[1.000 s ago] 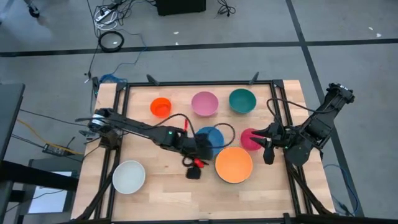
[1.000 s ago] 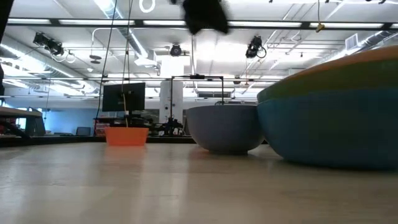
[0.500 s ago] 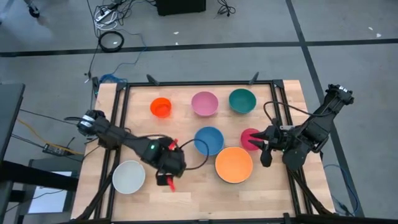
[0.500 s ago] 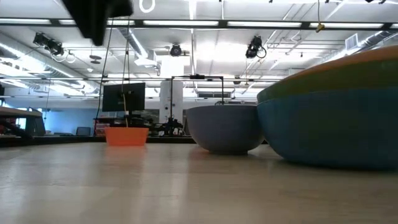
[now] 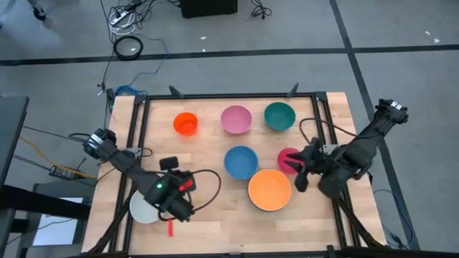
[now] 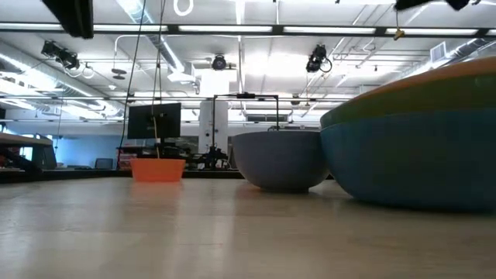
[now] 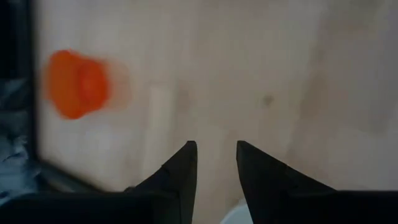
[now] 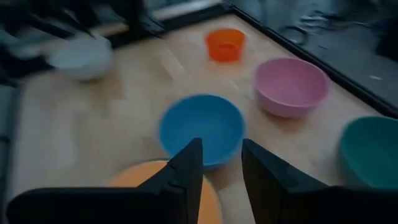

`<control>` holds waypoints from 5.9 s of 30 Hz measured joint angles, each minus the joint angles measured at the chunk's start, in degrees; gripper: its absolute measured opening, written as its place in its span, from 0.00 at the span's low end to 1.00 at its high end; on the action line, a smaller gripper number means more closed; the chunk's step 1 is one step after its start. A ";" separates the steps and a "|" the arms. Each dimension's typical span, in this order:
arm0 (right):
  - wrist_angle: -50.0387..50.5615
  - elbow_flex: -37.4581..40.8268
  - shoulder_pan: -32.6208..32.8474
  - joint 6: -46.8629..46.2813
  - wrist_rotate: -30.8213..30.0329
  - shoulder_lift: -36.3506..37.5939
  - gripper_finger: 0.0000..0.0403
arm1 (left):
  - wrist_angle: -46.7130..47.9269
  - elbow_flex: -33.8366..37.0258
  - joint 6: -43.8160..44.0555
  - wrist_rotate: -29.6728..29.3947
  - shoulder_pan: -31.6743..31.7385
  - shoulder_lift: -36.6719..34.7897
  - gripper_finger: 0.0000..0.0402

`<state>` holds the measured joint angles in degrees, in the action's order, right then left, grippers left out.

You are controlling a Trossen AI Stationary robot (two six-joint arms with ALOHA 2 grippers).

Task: Nest bowls inside each other
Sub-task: Stack the green bowl on top of the yellow bowl, then stack the blue bowl on top of the green bowl

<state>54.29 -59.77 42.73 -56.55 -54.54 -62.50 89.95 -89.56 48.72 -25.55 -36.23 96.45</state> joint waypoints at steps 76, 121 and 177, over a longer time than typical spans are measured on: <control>-11.14 0.07 -67.31 38.75 44.09 -25.49 0.46 | -6.85 13.14 15.84 -28.60 -5.05 -24.84 0.26; -15.06 5.18 -69.23 50.68 47.89 -22.86 0.01 | -7.40 13.14 15.86 -28.71 -5.03 -24.86 0.26; -20.56 0.94 -13.15 10.75 49.48 -11.07 0.28 | -9.47 13.14 14.33 -29.52 -5.03 -24.88 0.26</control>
<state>33.72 -58.83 29.59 -45.79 -5.07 -73.57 80.49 -76.42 63.05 -55.07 -41.25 71.57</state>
